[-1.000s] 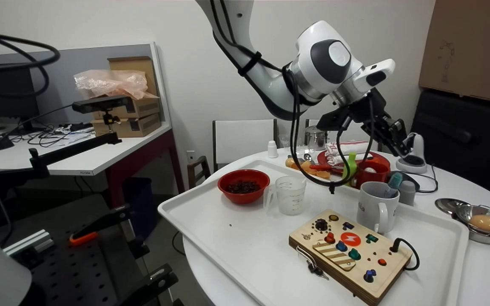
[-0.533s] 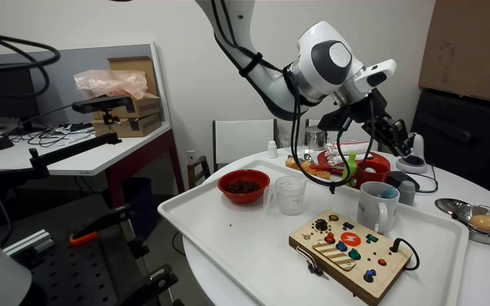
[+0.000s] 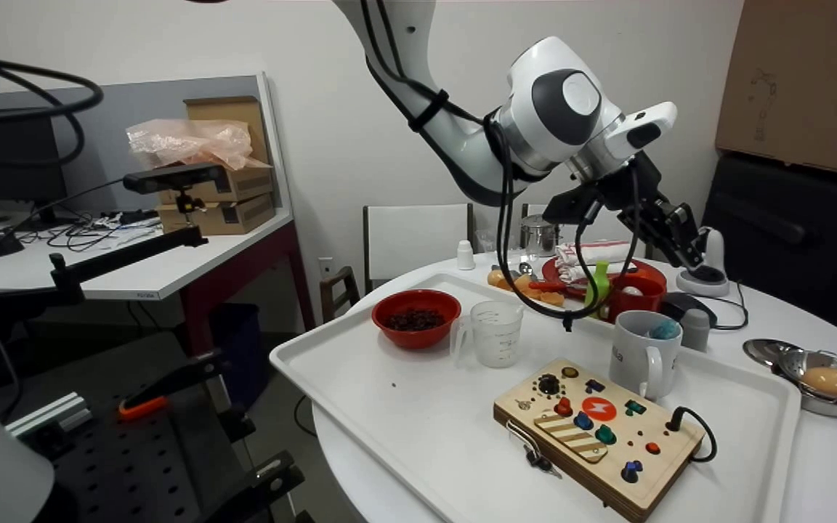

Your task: Pick up the pen from the tray and put it in the mug cup.

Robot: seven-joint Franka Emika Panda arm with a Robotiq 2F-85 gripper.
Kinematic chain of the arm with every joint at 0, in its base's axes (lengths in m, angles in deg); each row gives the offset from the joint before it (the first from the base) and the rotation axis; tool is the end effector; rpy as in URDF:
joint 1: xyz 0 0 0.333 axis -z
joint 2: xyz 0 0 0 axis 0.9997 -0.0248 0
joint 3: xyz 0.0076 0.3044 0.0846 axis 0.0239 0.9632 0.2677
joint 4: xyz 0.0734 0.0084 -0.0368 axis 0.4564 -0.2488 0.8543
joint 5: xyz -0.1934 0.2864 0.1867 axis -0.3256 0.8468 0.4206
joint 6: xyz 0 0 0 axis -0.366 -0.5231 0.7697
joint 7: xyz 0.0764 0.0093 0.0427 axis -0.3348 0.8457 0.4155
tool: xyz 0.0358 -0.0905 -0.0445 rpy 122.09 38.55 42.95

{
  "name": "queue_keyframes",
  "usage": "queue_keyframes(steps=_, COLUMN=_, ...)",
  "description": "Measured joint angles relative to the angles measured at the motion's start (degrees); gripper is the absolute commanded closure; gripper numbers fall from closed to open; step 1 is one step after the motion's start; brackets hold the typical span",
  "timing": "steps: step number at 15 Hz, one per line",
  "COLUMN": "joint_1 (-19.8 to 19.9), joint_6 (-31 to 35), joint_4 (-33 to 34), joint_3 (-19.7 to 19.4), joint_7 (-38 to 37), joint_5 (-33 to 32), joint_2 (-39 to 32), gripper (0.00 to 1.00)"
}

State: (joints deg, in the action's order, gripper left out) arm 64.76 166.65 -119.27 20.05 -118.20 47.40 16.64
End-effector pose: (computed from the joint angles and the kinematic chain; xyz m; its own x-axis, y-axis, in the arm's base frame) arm 0.6945 -0.1343 0.1687 0.7102 -0.3703 0.5987 -0.6135 -0.7427 0.2684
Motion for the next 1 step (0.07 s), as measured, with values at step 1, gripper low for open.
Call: queue_keyframes(steps=1, joint_1=0.0, joint_6=0.0, joint_4=0.0, joint_3=0.0, joint_7=0.0, joint_5=0.0, joint_2=0.0, gripper=0.66)
